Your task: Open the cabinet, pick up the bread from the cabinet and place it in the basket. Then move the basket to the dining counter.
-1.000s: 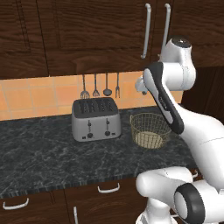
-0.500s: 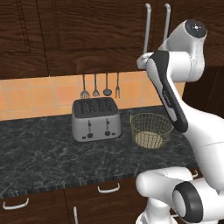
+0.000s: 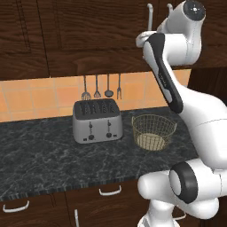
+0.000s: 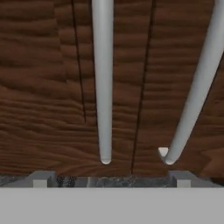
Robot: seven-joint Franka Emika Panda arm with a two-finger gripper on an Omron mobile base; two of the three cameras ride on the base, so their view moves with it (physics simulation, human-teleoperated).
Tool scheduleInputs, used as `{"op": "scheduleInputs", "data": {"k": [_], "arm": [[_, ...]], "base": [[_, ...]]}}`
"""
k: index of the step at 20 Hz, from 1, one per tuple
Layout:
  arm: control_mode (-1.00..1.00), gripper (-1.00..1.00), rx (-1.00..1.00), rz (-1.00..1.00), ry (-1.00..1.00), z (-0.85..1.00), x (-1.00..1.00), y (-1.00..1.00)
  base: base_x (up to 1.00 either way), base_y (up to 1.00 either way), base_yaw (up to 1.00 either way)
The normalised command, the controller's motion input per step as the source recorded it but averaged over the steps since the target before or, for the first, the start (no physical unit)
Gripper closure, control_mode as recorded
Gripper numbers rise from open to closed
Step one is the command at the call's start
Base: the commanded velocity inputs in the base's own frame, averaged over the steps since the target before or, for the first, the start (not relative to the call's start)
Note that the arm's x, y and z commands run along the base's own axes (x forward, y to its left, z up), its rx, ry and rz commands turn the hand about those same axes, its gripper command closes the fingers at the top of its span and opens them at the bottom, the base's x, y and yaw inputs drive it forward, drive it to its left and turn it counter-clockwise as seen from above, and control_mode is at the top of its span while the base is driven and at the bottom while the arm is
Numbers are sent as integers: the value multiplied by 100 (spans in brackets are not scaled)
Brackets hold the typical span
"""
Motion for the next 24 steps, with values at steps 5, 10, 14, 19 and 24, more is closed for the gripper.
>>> {"op": "scheduleInputs", "data": {"k": [5,10,14,19,24], "arm": [[-100,-100,0,0,0,2,62,4],[-100,-100,0,0,2,0,83,13],[-100,-100,0,0,0,0,64,0],[-100,-100,0,0,-22,-21,36,-1],[-100,-100,0,0,-45,-41,10,-6]], "base": [[0,0,0],[0,0,0],[0,0,0],[0,0,0],[0,0,0]]}}
